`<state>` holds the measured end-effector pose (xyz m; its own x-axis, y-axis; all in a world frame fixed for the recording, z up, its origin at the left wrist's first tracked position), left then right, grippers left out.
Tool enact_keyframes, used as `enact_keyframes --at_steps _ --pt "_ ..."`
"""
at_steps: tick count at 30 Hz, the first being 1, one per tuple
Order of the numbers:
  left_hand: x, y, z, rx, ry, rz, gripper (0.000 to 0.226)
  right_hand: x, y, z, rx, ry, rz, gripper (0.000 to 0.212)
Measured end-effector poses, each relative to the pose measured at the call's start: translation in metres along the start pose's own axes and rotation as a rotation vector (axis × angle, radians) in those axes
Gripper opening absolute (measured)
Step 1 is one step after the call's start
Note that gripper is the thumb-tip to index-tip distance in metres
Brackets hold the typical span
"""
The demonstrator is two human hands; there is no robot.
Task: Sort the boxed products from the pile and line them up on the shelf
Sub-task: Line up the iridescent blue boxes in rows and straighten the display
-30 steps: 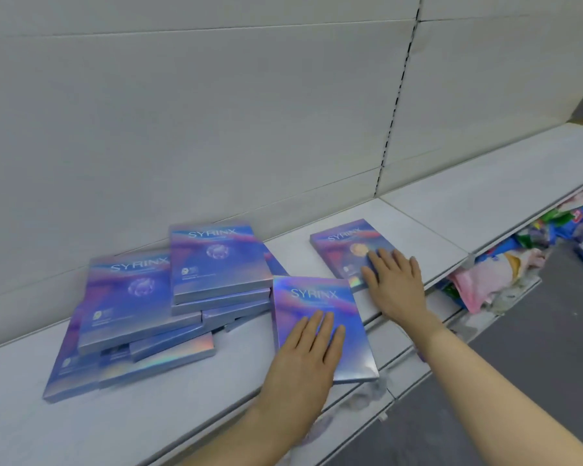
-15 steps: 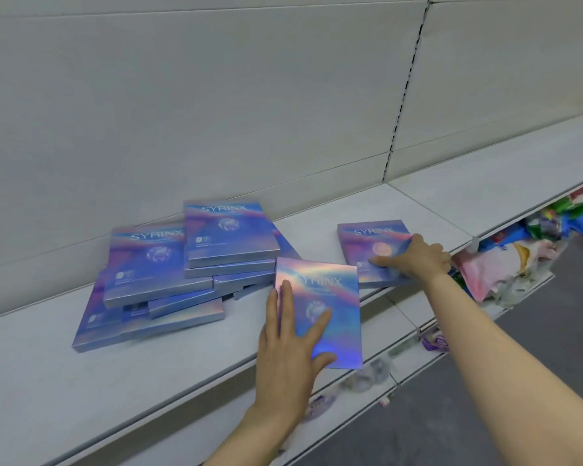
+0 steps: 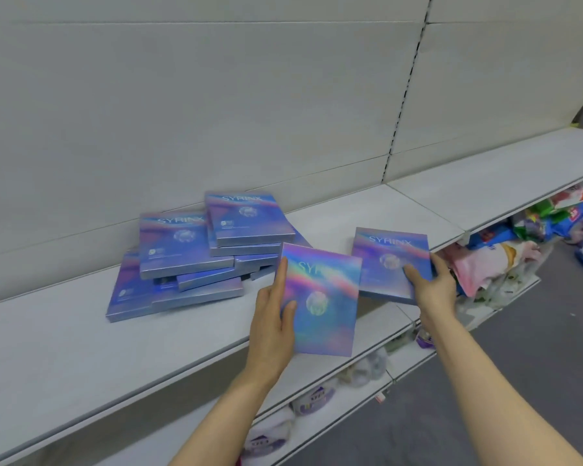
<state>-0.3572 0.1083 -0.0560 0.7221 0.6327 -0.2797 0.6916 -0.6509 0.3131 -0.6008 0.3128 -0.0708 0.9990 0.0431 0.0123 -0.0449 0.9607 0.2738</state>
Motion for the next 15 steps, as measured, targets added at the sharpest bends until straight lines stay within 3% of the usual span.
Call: enact_keyframes --at_steps 6,9,15 --pt "0.038 0.090 0.000 0.331 0.047 -0.151 0.060 0.103 -0.018 0.036 -0.240 0.152 0.057 0.051" --pt "0.057 0.144 0.002 0.405 0.034 -0.227 0.059 0.155 -0.034 0.052 -0.312 0.192 0.072 0.054" --pt "0.100 0.267 0.007 0.478 -0.002 -0.452 0.062 0.259 -0.088 0.082 -0.416 0.228 0.257 0.051"
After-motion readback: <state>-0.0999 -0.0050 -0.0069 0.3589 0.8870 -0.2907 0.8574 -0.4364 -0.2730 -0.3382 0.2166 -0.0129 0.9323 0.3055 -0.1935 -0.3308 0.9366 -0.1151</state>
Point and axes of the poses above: each hand's wrist, its own x-axis away from the middle knuckle, its own y-axis out of the back of the hand, z = x × y, the point moved 6 cm from there along -x, towards the middle knuckle, and after that the axes turned 6 degrees about x, right-handed, at the moved point
